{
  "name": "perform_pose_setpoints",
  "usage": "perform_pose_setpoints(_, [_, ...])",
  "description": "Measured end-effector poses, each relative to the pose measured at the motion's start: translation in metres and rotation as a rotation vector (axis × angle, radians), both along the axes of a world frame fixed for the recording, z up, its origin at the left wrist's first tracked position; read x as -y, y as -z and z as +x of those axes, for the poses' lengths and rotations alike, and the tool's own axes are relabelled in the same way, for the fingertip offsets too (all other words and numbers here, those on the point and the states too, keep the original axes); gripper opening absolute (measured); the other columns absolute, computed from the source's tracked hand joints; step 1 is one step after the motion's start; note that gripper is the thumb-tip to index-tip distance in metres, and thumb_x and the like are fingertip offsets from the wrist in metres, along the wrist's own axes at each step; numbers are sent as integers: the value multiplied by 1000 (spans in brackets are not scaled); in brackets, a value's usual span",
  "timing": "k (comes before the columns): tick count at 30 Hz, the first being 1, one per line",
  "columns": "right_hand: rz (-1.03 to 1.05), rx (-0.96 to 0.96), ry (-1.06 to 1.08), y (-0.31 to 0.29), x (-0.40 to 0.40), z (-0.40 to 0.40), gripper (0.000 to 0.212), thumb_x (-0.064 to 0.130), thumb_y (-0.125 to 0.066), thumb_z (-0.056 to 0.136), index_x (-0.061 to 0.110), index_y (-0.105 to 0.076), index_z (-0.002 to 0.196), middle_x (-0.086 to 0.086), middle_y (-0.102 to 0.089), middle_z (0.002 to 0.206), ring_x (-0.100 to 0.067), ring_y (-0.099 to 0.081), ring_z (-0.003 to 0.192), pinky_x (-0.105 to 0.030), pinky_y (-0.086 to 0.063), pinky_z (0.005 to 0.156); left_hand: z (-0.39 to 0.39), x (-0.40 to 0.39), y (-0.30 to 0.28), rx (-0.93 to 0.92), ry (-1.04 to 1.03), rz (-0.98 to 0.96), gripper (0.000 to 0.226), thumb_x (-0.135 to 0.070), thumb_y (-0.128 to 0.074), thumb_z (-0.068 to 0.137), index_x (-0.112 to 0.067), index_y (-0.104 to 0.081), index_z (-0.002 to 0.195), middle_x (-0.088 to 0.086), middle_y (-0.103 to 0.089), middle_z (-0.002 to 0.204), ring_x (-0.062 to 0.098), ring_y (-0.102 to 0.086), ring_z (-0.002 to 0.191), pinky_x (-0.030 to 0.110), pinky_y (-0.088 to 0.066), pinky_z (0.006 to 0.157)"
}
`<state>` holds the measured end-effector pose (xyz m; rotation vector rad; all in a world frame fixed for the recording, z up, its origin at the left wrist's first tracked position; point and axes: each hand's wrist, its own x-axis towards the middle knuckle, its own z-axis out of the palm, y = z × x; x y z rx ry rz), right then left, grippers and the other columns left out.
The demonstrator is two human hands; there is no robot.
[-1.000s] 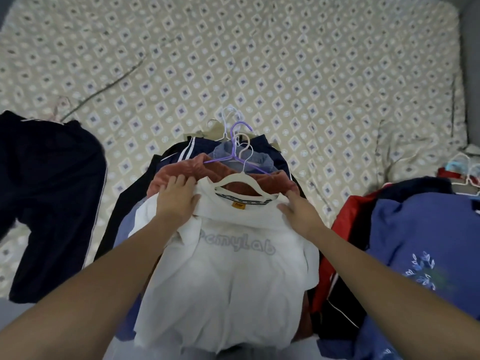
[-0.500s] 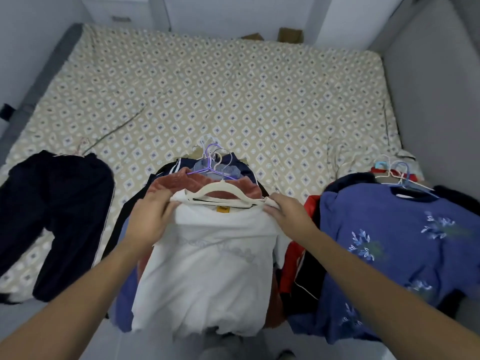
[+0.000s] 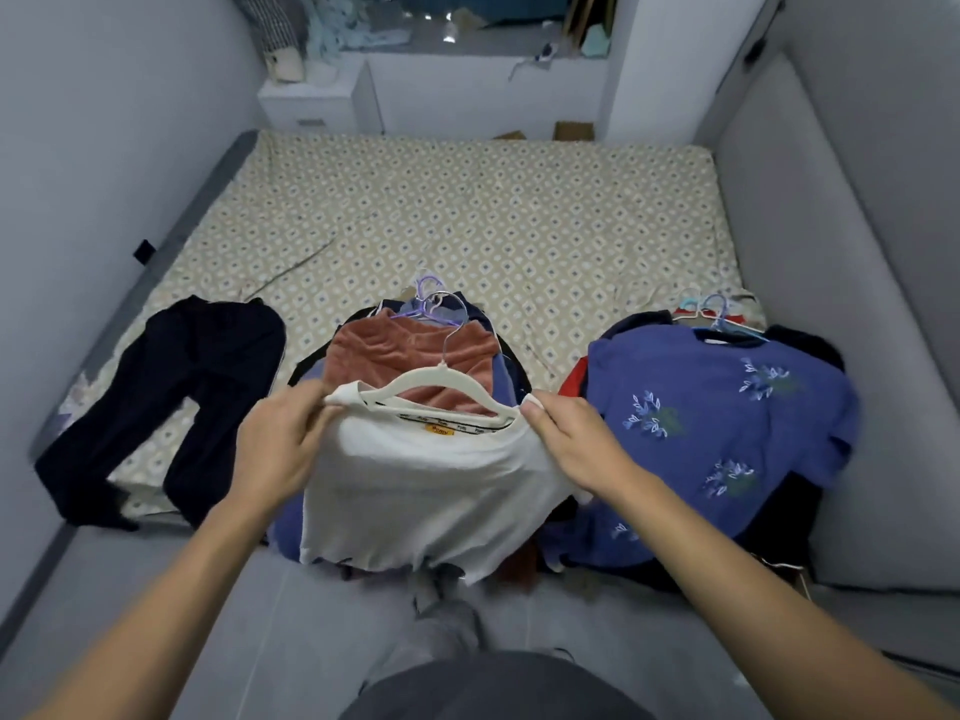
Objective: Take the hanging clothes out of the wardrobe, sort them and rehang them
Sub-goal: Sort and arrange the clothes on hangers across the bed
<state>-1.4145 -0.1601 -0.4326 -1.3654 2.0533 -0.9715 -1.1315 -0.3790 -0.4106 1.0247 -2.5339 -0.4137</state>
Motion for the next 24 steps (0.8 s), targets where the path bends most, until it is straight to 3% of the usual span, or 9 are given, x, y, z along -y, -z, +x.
perform_pose_setpoints(4, [-22, -18, 9, -38, -49, 24, 9, 44, -55, 105, 36, -51, 104, 10, -58, 80, -9, -59, 80, -42, -47, 73, 13, -28, -26, -59, 54, -47, 24, -39, -49, 98, -20, -62, 94, -6, -51, 75, 23, -53, 69, 40, -40, 58])
perform_pose_setpoints(6, [-126, 53, 77, -54, -72, 33, 18, 36, -66, 100, 35, -54, 114, 10, -64, 100, -13, -63, 98, -38, -50, 83, 19, -35, -33, -83, 100, -58, 21, -39, -50, 99, -22, -61, 93, -8, -51, 76, 22, -53, 71, 42, -42, 58])
perform_pose_setpoints(9, [-241, 73, 206, -71, -100, 46, 5, 22, -67, 97, 26, -63, 98, 6, -67, 95, -21, -64, 90, -42, -50, 80, 23, -44, -39, -129, 186, -71, 22, -36, -51, 100, -21, -67, 98, -6, -59, 82, 22, -57, 77, 44, -45, 63])
perform_pose_setpoints(16, [-210, 9, 393, -85, -134, 75, 17, 14, -65, 94, 15, -65, 77, 3, -65, 76, -16, -60, 74, -35, -46, 72, 13, -63, -46, -190, 387, -106, 16, -30, -54, 99, -19, -64, 94, -11, -51, 79, 19, -53, 74, 39, -37, 57])
perform_pose_setpoints(20, [-206, -32, 471, -98, -149, 80, 17, 14, -65, 96, 16, -67, 79, 5, -66, 78, -13, -61, 76, -30, -43, 73, -3, -64, -47, -207, 445, -56, 14, -31, -57, 98, -22, -67, 98, -11, -59, 84, 20, -61, 79, 39, -43, 58])
perform_pose_setpoints(24, [-153, -151, 516, -107, -179, 81, 5, 17, -73, 96, 18, -74, 102, 11, -74, 100, -15, -69, 96, -29, -49, 86, -22, -73, -53, -265, 463, 17, 17, -34, -57, 99, -24, -71, 101, -10, -67, 88, 20, -67, 83, 43, -50, 62])
